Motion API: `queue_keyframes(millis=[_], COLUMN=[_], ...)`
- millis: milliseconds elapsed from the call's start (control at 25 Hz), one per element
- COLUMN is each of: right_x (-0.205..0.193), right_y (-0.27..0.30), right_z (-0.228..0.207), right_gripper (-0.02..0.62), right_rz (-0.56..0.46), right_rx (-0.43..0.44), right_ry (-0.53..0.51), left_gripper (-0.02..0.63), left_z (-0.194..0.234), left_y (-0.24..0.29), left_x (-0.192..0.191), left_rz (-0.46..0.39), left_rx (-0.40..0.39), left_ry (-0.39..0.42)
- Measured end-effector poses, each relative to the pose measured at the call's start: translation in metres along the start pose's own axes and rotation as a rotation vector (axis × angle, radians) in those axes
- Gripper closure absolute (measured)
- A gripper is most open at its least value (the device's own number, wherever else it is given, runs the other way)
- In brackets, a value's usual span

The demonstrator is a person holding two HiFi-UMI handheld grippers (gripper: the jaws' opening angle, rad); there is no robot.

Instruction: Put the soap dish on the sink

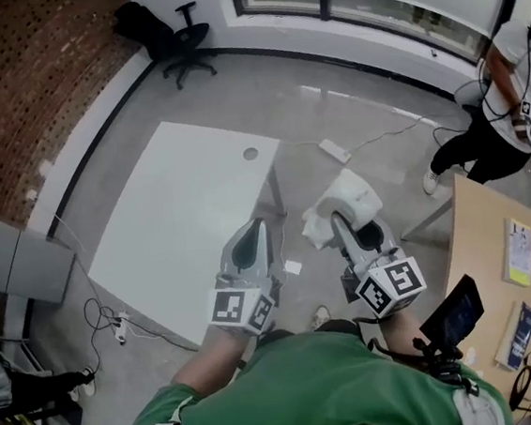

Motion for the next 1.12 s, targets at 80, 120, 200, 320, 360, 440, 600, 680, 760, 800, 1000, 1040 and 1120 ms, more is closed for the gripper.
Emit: queue_keyframes(millis=[80, 120, 200, 320, 360, 440, 600, 680, 760, 800, 1000, 1040, 1120], right_x=[0.000, -0.001, -0.005, -0.010, -0.013, -0.016, -0.031, -0.045, -0.054, -0.056, -0.063, -0.068, -0.080], right_y=[0.020, 0.029, 0.049, 0.080, 0.088, 0.099, 0.143, 0.174, 0.191, 0.194, 0.207, 0.214, 0.230], right_z=[-0.011, -0.014, -0.015, -0.006, -0.001, 0.011, 0.048, 0.071, 0.091, 0.097, 0.123, 0.132, 0.151], right_gripper=[0.451, 0.451, 0.451, 0.451, 0.451, 0.451, 0.451, 0.451, 0.451, 0.451, 0.451, 0.451, 0.451], right_rz=[0.023, 0.036, 0.062, 0.088, 0.095, 0.110, 0.152, 0.181, 0.199, 0.203, 0.226, 0.237, 0.260], right_rx=[0.062, 0.096, 0.162, 0.241, 0.264, 0.310, 0.411, 0.459, 0.495, 0.508, 0.557, 0.568, 0.590], right_ry=[0.010, 0.013, 0.013, 0.011, 0.012, 0.014, 0.017, 0.014, 0.008, 0.003, -0.008, -0.010, -0.015], left_gripper=[0.600, 0.600, 0.600, 0.600, 0.600, 0.600, 0.600, 0.600, 0.600, 0.600, 0.600, 0.600, 0.600], left_z=[0.007, 0.011, 0.021, 0.045, 0.051, 0.062, 0.101, 0.133, 0.152, 0.156, 0.169, 0.178, 0.197], left_y=[0.005, 0.006, 0.003, -0.008, -0.014, -0.027, -0.050, -0.062, -0.075, -0.080, -0.100, -0.105, -0.115], left_x=[-0.003, -0.004, -0.004, -0.001, 0.000, 0.004, 0.011, 0.011, 0.011, 0.012, 0.018, 0.019, 0.019], left_rz=[-0.006, -0.012, -0.026, -0.045, -0.049, -0.055, -0.071, -0.080, -0.089, -0.093, -0.120, -0.121, -0.124], left_rx=[0.076, 0.115, 0.190, 0.291, 0.321, 0.379, 0.489, 0.546, 0.587, 0.601, 0.648, 0.660, 0.685], left_ry=[0.010, 0.014, 0.022, 0.035, 0.040, 0.047, 0.049, 0.042, 0.034, 0.032, 0.024, 0.023, 0.021])
Point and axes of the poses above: the fingertips, and each gripper's own axes: y forward along the fingers, z to its left, x out of its top, the point moved 4 cm from there along -y, backward along the fingers, and after that the axes turned 3 degrees about y, right-handed, at the moved point
